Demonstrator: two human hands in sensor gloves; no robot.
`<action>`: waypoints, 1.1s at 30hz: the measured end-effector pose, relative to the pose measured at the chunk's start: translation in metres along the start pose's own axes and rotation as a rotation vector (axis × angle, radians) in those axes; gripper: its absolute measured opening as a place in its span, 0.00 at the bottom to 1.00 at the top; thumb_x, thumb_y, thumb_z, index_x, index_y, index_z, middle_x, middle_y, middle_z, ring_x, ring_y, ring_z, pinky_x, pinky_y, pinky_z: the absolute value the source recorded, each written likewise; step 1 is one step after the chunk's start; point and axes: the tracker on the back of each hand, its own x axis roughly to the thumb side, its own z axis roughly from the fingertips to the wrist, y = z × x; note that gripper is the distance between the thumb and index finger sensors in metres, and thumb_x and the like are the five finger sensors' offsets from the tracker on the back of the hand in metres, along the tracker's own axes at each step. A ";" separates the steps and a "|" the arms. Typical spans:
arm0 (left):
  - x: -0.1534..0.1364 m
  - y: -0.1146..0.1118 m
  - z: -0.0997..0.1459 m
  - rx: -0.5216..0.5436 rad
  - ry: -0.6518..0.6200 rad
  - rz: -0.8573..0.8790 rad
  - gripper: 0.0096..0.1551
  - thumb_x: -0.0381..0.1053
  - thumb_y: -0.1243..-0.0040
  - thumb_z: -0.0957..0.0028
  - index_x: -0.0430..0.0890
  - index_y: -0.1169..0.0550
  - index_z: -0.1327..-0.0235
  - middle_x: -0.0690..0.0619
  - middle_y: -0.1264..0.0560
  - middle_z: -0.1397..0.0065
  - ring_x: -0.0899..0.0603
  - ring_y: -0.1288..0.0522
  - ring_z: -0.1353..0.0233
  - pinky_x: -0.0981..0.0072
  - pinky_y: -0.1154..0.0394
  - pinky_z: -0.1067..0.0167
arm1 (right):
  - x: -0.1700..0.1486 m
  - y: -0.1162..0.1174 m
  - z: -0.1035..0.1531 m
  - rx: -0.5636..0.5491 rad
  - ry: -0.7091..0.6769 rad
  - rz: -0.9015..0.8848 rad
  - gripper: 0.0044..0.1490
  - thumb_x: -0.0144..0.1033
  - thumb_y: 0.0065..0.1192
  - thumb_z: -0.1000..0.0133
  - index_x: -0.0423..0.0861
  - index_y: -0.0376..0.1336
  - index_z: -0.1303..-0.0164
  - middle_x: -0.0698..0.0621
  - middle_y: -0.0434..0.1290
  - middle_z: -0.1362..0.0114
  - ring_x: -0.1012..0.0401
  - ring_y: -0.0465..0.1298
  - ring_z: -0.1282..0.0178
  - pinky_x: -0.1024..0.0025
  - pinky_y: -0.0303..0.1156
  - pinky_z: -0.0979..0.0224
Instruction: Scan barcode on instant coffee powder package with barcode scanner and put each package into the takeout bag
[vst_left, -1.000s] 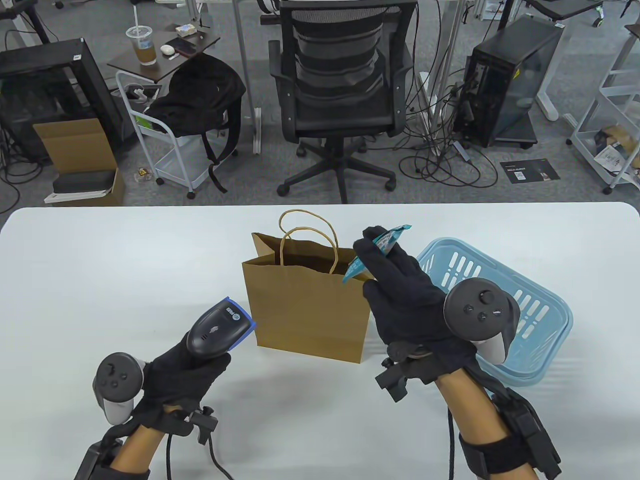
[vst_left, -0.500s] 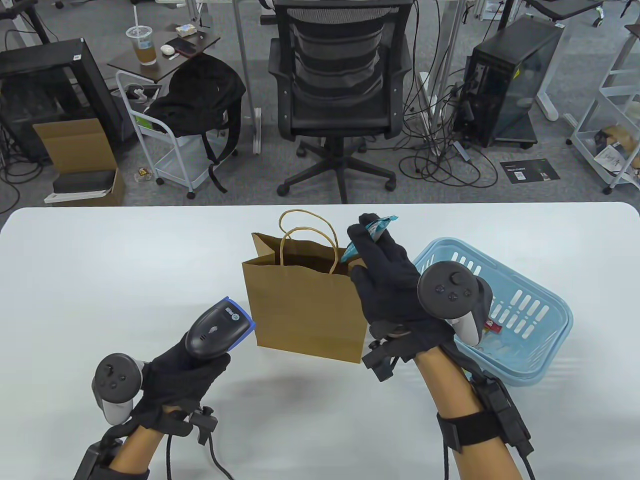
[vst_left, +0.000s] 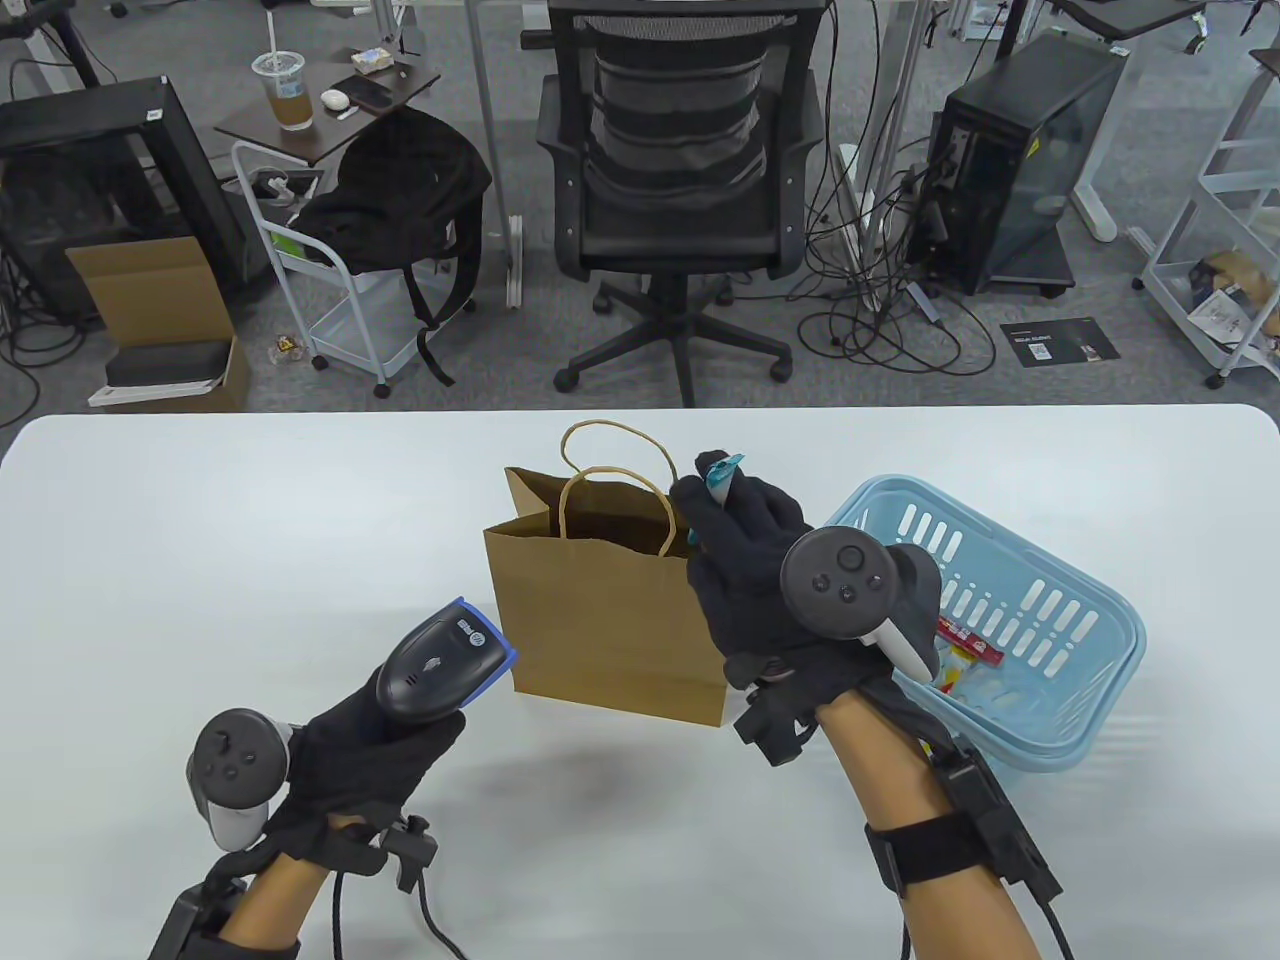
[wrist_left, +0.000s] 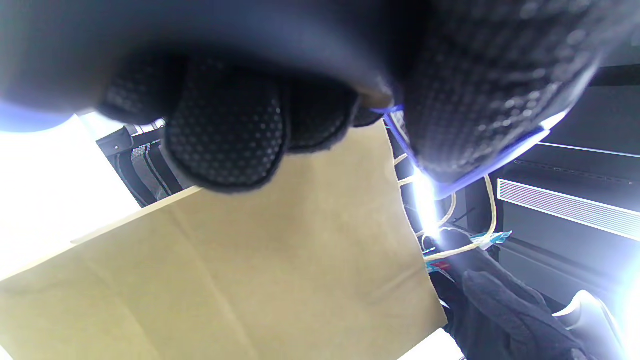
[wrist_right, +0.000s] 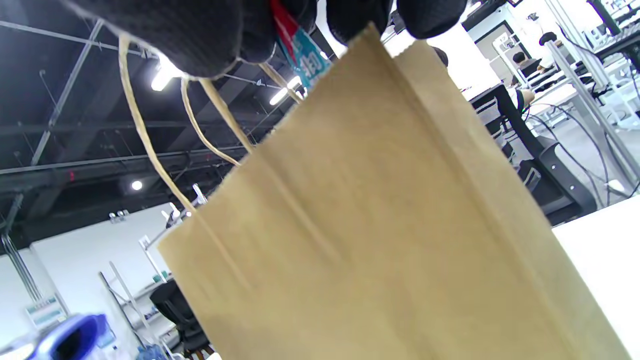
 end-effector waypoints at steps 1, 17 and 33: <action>0.000 0.000 0.000 0.000 0.000 0.001 0.35 0.65 0.29 0.54 0.56 0.26 0.35 0.58 0.17 0.45 0.47 0.12 0.52 0.52 0.18 0.46 | -0.001 0.001 0.000 0.003 -0.001 0.006 0.39 0.45 0.59 0.41 0.58 0.55 0.16 0.51 0.45 0.06 0.44 0.51 0.11 0.42 0.53 0.14; 0.000 -0.001 0.000 -0.003 0.003 -0.001 0.35 0.65 0.29 0.54 0.56 0.26 0.35 0.58 0.17 0.45 0.47 0.12 0.52 0.52 0.18 0.46 | -0.007 0.013 -0.001 0.051 0.008 0.121 0.46 0.62 0.63 0.45 0.59 0.56 0.16 0.49 0.49 0.06 0.44 0.44 0.08 0.41 0.47 0.12; 0.001 -0.002 0.000 -0.010 0.005 -0.008 0.34 0.65 0.29 0.54 0.56 0.26 0.35 0.58 0.17 0.45 0.46 0.12 0.52 0.52 0.18 0.46 | -0.004 0.015 0.003 0.055 -0.011 0.160 0.45 0.64 0.63 0.46 0.62 0.57 0.17 0.46 0.48 0.06 0.44 0.43 0.08 0.40 0.46 0.12</action>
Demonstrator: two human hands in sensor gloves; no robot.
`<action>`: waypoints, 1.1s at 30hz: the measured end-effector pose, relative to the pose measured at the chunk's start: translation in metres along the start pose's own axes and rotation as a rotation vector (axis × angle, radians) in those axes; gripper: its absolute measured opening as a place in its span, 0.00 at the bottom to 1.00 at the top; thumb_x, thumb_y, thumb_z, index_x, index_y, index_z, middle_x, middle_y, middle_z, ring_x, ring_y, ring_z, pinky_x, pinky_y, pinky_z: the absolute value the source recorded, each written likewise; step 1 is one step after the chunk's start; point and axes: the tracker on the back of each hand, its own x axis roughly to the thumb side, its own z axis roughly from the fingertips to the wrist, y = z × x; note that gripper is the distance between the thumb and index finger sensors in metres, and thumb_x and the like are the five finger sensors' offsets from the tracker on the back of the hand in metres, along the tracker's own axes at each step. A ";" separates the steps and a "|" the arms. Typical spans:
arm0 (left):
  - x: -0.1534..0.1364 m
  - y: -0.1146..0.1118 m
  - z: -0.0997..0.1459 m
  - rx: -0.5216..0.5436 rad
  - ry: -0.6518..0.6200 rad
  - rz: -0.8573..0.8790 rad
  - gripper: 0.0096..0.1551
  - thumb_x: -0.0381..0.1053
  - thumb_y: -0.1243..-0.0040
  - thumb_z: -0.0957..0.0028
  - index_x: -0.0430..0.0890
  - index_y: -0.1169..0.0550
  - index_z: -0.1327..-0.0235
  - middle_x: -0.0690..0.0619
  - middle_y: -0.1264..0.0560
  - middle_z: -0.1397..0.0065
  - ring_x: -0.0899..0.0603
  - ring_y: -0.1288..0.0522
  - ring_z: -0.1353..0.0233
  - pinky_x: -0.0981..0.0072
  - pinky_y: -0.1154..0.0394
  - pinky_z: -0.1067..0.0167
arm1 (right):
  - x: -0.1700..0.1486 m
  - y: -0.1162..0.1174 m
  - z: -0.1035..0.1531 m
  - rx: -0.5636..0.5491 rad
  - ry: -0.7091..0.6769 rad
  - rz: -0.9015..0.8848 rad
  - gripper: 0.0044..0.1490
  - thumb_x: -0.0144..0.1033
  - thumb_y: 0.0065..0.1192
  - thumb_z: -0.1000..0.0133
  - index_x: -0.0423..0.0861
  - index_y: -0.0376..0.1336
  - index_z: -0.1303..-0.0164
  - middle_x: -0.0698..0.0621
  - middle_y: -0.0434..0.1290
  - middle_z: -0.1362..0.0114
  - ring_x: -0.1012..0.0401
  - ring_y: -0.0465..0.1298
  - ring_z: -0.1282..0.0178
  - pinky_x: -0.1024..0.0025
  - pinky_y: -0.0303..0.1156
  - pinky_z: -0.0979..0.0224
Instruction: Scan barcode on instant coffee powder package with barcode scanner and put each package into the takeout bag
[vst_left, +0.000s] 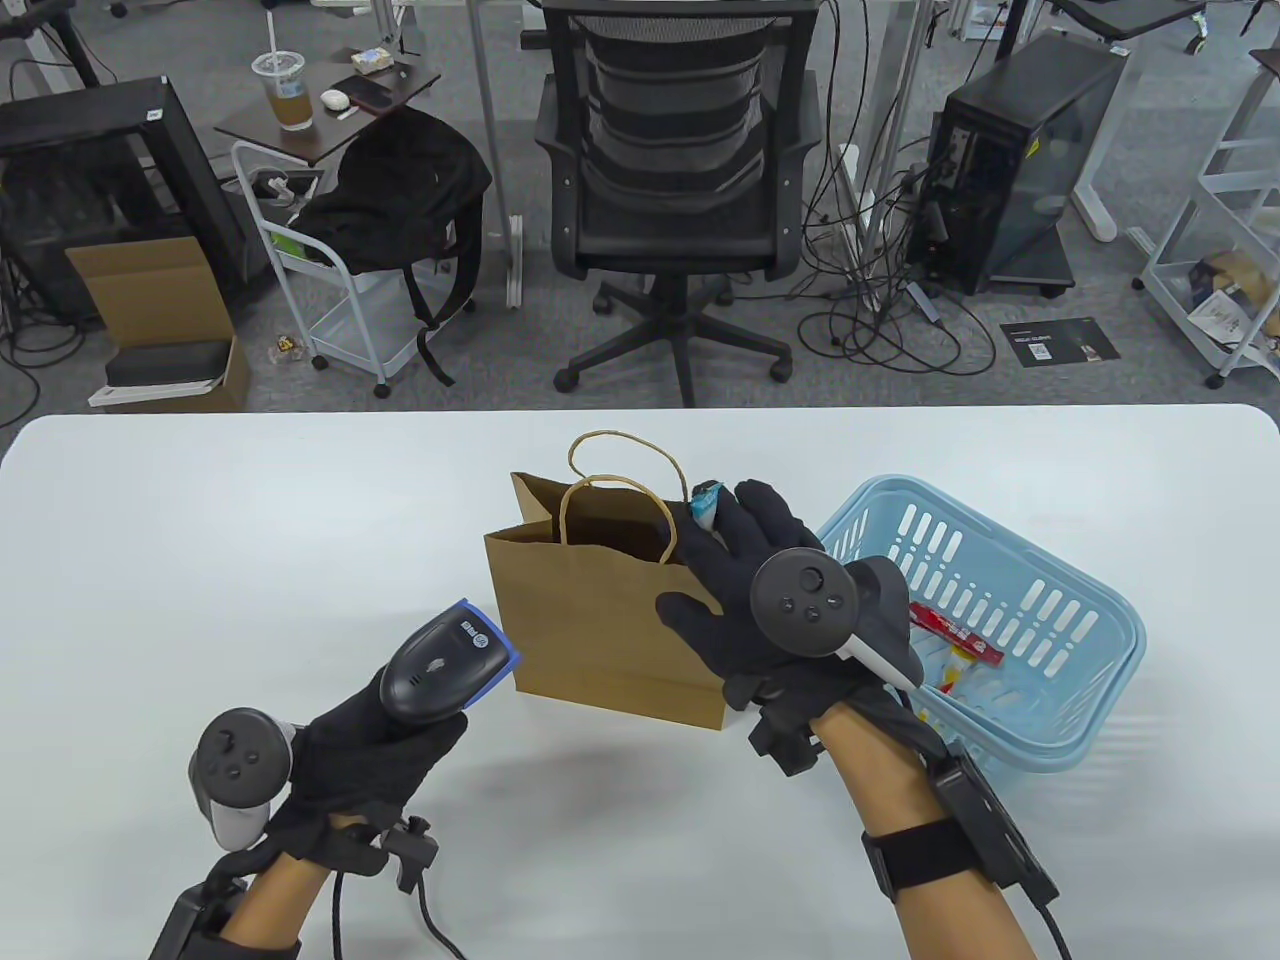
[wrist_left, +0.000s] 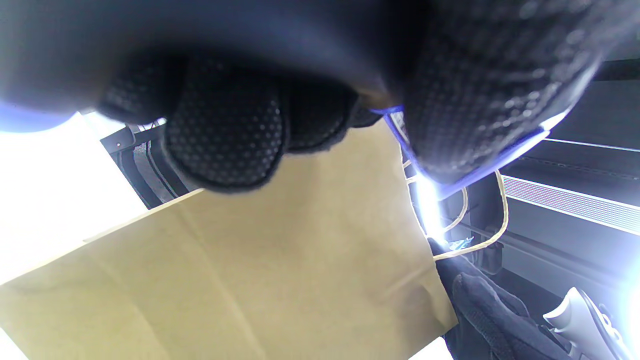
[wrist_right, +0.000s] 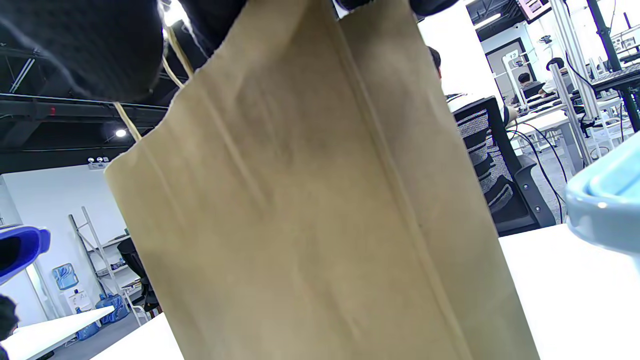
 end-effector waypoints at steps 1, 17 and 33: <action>0.000 0.000 0.000 -0.001 0.000 -0.001 0.35 0.65 0.29 0.54 0.56 0.26 0.35 0.58 0.17 0.45 0.47 0.12 0.52 0.52 0.18 0.46 | 0.000 0.000 0.000 0.000 -0.001 0.001 0.45 0.64 0.64 0.46 0.63 0.57 0.17 0.47 0.48 0.06 0.43 0.43 0.08 0.40 0.46 0.12; 0.001 -0.001 0.000 -0.006 -0.002 -0.009 0.34 0.65 0.29 0.54 0.56 0.26 0.35 0.58 0.17 0.45 0.46 0.12 0.52 0.52 0.18 0.46 | 0.000 0.000 0.002 -0.001 -0.003 -0.006 0.43 0.63 0.64 0.46 0.64 0.58 0.18 0.47 0.49 0.06 0.45 0.43 0.08 0.40 0.47 0.12; 0.002 -0.001 0.000 -0.010 -0.010 -0.024 0.34 0.64 0.29 0.54 0.56 0.26 0.35 0.58 0.17 0.45 0.46 0.12 0.52 0.52 0.18 0.46 | 0.005 -0.066 0.023 -0.144 0.052 0.180 0.23 0.57 0.71 0.46 0.63 0.77 0.43 0.50 0.73 0.18 0.48 0.69 0.18 0.43 0.65 0.21</action>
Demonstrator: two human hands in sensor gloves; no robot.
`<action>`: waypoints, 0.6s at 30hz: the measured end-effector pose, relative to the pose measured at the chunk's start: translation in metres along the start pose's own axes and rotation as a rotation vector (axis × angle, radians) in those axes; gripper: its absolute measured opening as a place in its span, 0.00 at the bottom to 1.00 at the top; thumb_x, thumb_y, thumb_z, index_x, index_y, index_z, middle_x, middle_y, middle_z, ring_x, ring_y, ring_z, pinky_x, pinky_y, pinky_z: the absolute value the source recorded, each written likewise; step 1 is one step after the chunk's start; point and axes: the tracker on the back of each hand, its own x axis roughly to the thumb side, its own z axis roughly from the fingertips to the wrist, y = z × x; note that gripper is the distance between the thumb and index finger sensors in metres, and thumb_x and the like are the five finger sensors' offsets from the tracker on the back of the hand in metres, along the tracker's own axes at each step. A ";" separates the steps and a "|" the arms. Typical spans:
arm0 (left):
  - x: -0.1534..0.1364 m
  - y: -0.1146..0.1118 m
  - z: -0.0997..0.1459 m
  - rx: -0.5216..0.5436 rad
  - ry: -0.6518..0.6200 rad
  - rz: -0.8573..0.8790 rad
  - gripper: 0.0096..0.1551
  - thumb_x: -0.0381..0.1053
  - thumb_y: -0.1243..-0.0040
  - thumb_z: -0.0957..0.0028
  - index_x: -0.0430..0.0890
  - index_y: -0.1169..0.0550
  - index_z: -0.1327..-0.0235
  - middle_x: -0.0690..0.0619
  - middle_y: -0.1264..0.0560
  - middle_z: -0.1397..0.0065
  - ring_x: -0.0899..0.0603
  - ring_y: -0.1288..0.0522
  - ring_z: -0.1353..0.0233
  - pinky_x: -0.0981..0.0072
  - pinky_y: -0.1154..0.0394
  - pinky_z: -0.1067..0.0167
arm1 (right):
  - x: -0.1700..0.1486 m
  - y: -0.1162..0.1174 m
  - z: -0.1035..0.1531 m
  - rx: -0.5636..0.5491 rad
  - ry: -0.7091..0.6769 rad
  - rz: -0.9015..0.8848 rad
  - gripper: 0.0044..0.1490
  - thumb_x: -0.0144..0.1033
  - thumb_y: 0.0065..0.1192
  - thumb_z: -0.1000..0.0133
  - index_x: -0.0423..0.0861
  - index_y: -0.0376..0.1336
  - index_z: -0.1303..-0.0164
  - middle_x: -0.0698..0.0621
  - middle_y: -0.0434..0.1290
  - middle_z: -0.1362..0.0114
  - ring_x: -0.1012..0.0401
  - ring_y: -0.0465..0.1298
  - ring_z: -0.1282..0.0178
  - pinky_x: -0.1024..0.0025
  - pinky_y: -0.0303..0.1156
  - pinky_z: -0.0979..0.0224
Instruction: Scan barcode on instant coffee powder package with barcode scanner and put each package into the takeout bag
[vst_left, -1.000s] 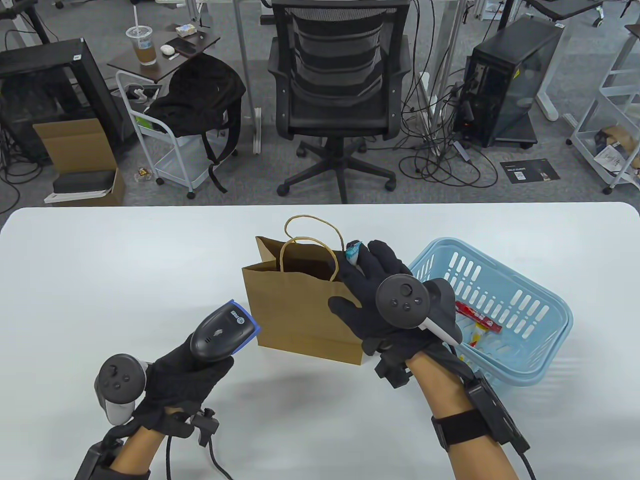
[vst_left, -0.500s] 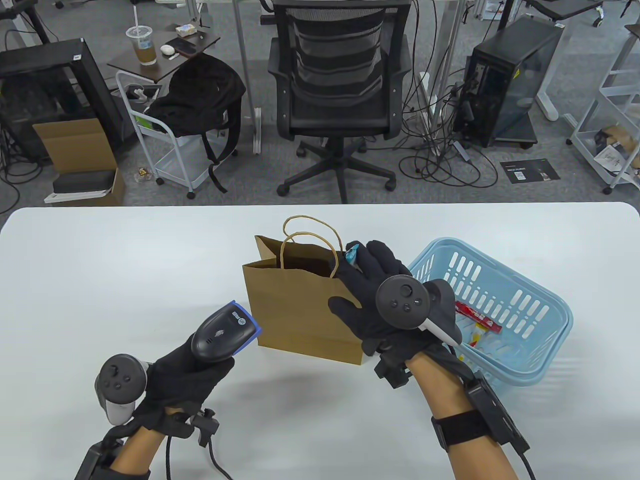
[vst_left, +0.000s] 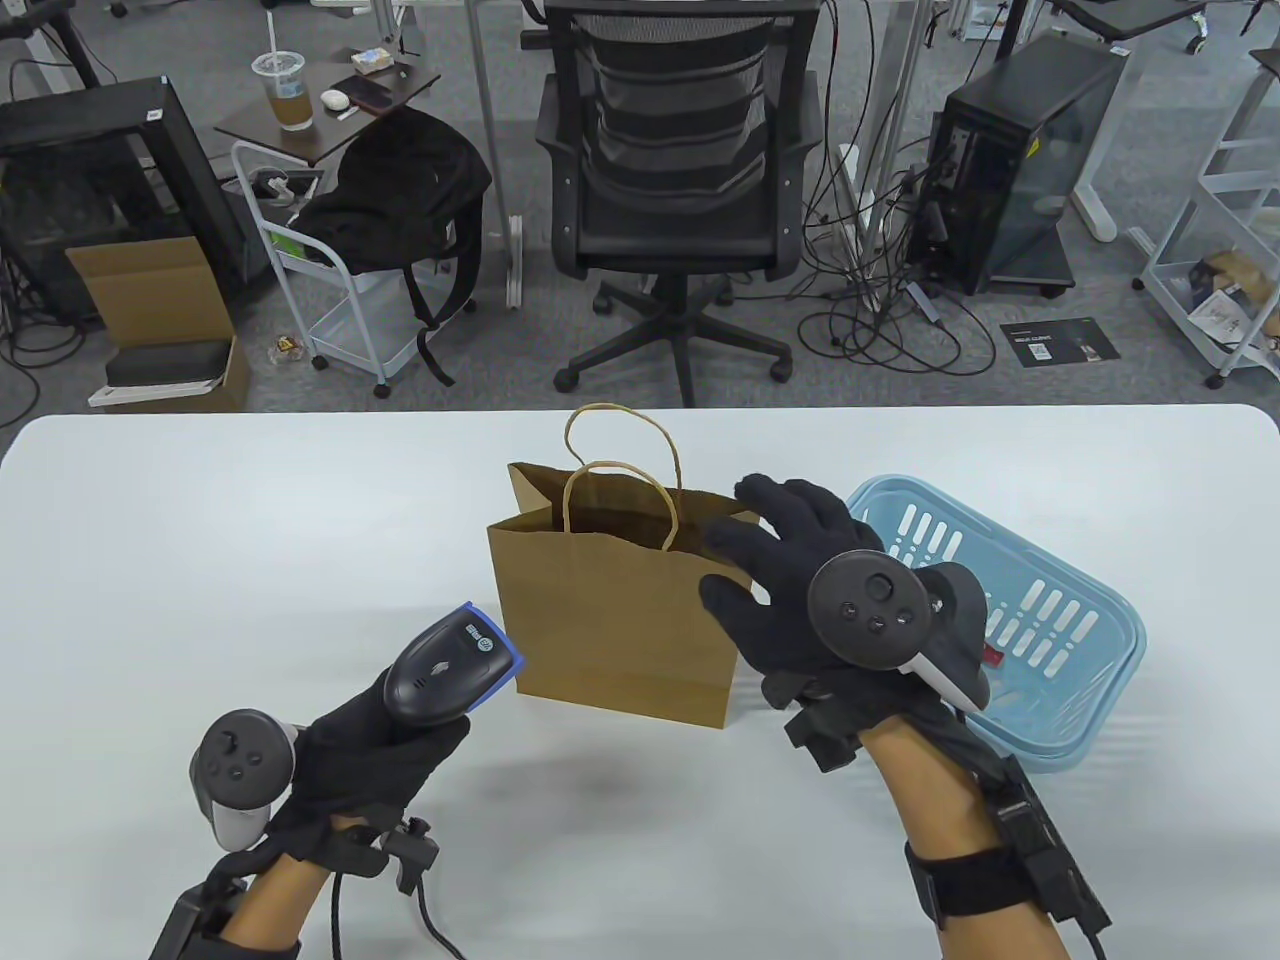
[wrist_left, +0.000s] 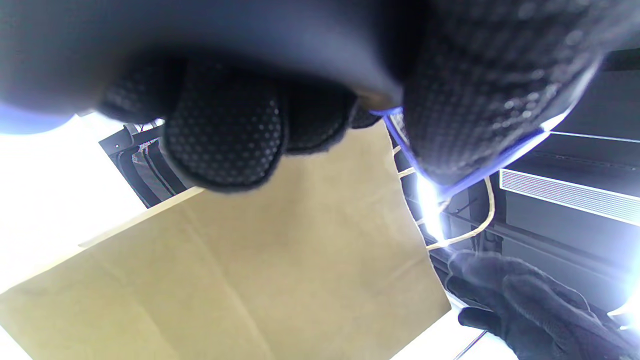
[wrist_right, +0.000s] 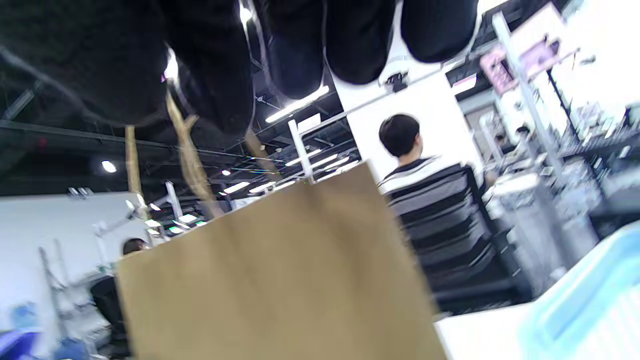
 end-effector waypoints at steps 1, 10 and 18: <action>0.000 0.000 0.000 -0.001 -0.002 -0.002 0.34 0.64 0.28 0.54 0.56 0.25 0.35 0.58 0.17 0.45 0.46 0.12 0.52 0.51 0.18 0.46 | -0.004 -0.003 -0.002 0.029 0.029 0.066 0.22 0.57 0.71 0.47 0.62 0.78 0.45 0.51 0.75 0.21 0.49 0.72 0.21 0.44 0.67 0.23; -0.002 -0.001 0.000 -0.006 0.007 -0.007 0.34 0.64 0.28 0.54 0.56 0.26 0.35 0.58 0.17 0.45 0.46 0.12 0.51 0.51 0.18 0.46 | -0.085 0.015 -0.029 0.255 0.327 0.492 0.23 0.43 0.71 0.45 0.66 0.75 0.39 0.52 0.84 0.35 0.53 0.83 0.40 0.51 0.74 0.34; -0.002 -0.003 0.000 -0.015 0.012 -0.017 0.34 0.64 0.28 0.54 0.56 0.25 0.35 0.58 0.17 0.45 0.46 0.12 0.51 0.51 0.18 0.46 | -0.158 0.076 -0.039 0.589 0.332 0.892 0.30 0.39 0.77 0.50 0.71 0.72 0.37 0.56 0.86 0.38 0.58 0.86 0.45 0.55 0.76 0.36</action>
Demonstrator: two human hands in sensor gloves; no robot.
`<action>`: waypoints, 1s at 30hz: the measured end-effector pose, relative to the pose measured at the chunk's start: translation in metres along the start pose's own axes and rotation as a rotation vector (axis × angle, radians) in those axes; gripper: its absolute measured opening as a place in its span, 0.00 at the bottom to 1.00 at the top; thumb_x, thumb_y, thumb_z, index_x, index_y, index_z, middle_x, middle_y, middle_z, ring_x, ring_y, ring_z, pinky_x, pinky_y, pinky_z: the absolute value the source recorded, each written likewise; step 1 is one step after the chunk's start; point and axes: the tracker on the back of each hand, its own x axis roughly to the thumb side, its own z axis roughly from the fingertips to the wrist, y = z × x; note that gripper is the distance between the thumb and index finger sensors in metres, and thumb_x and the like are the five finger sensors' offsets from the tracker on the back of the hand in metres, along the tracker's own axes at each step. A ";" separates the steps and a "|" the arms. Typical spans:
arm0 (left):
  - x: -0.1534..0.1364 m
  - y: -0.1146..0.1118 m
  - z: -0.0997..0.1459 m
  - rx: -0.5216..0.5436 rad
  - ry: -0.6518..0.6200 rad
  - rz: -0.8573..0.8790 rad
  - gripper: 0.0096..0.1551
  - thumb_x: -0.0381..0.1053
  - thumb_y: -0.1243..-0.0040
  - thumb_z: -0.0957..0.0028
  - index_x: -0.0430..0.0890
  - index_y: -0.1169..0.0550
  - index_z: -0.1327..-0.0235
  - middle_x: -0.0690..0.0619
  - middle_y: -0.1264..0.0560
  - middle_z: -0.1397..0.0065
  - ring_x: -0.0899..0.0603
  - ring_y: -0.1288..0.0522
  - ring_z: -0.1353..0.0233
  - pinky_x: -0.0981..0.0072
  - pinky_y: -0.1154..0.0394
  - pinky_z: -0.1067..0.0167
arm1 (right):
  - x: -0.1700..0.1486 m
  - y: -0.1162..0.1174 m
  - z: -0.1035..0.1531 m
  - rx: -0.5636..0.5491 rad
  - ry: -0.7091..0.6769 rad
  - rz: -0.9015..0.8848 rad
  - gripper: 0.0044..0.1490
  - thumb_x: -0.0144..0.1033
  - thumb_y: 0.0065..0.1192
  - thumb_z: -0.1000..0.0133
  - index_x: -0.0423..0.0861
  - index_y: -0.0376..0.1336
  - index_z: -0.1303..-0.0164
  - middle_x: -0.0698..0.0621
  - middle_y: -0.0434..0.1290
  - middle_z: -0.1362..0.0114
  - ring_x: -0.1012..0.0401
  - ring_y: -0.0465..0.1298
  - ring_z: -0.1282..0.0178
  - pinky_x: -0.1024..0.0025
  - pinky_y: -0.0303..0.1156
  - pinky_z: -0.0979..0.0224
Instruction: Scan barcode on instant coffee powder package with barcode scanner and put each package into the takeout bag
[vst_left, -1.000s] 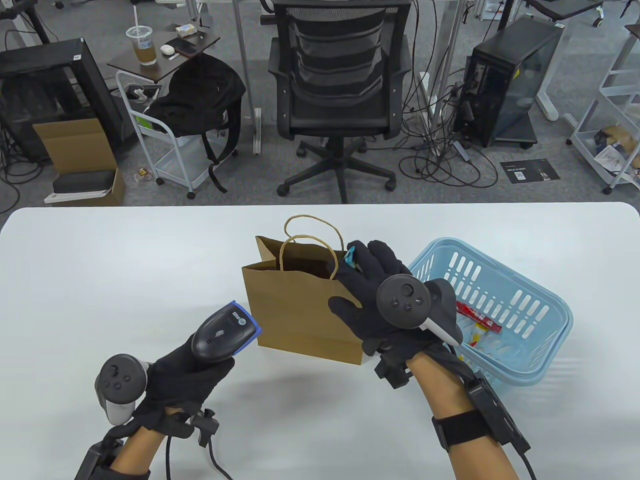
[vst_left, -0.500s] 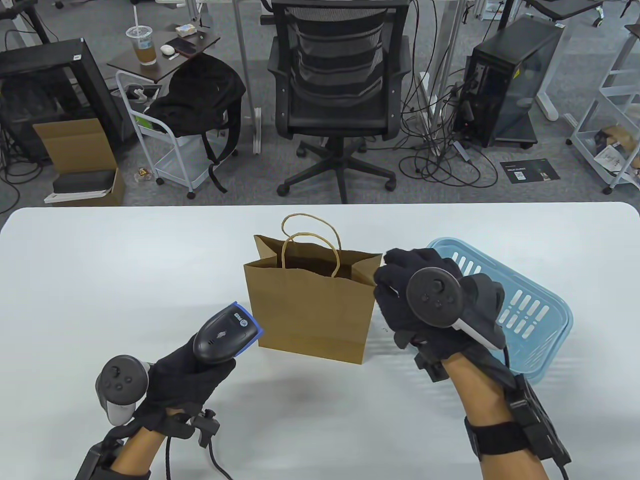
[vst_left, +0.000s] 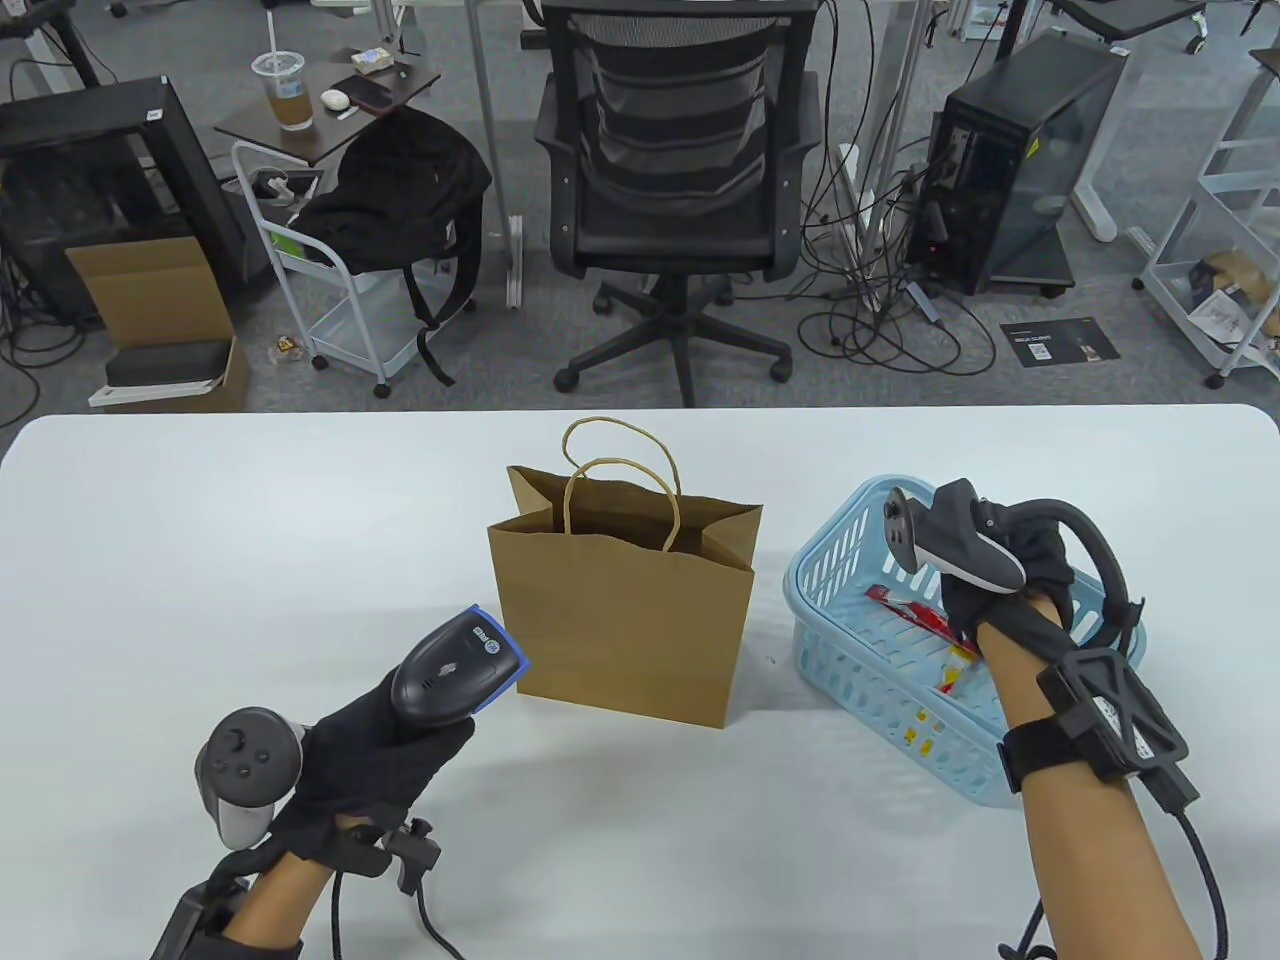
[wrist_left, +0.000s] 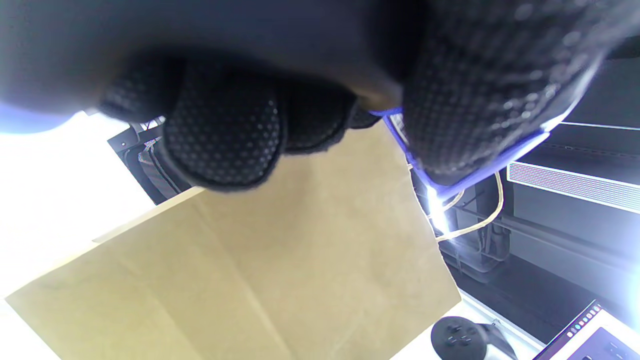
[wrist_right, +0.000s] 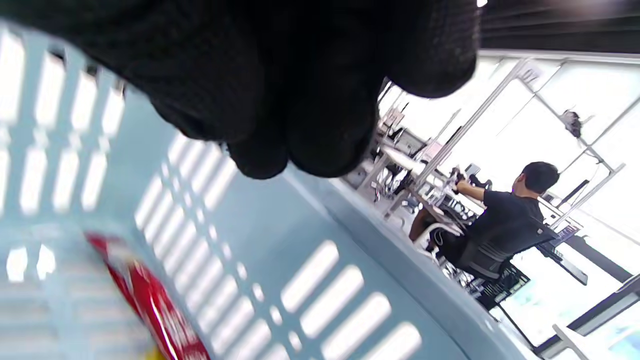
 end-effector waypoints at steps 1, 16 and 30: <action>0.000 0.000 0.000 0.000 0.000 -0.001 0.34 0.64 0.28 0.54 0.56 0.26 0.35 0.58 0.17 0.45 0.46 0.12 0.51 0.51 0.18 0.46 | 0.001 0.006 -0.004 0.042 -0.003 0.006 0.33 0.41 0.78 0.51 0.72 0.70 0.35 0.56 0.86 0.38 0.58 0.86 0.45 0.55 0.76 0.36; -0.002 -0.003 0.000 -0.006 0.014 -0.008 0.34 0.65 0.28 0.54 0.58 0.26 0.34 0.57 0.18 0.45 0.45 0.12 0.51 0.51 0.19 0.45 | 0.046 0.069 -0.023 0.207 -0.253 0.106 0.51 0.46 0.91 0.62 0.72 0.64 0.30 0.59 0.85 0.41 0.60 0.86 0.44 0.57 0.76 0.34; -0.001 0.000 0.000 -0.005 0.021 -0.016 0.34 0.65 0.28 0.54 0.59 0.25 0.34 0.57 0.17 0.45 0.45 0.13 0.51 0.51 0.19 0.45 | 0.065 0.096 -0.033 0.159 -0.290 0.119 0.31 0.54 0.80 0.57 0.68 0.73 0.41 0.61 0.86 0.48 0.61 0.85 0.48 0.57 0.76 0.34</action>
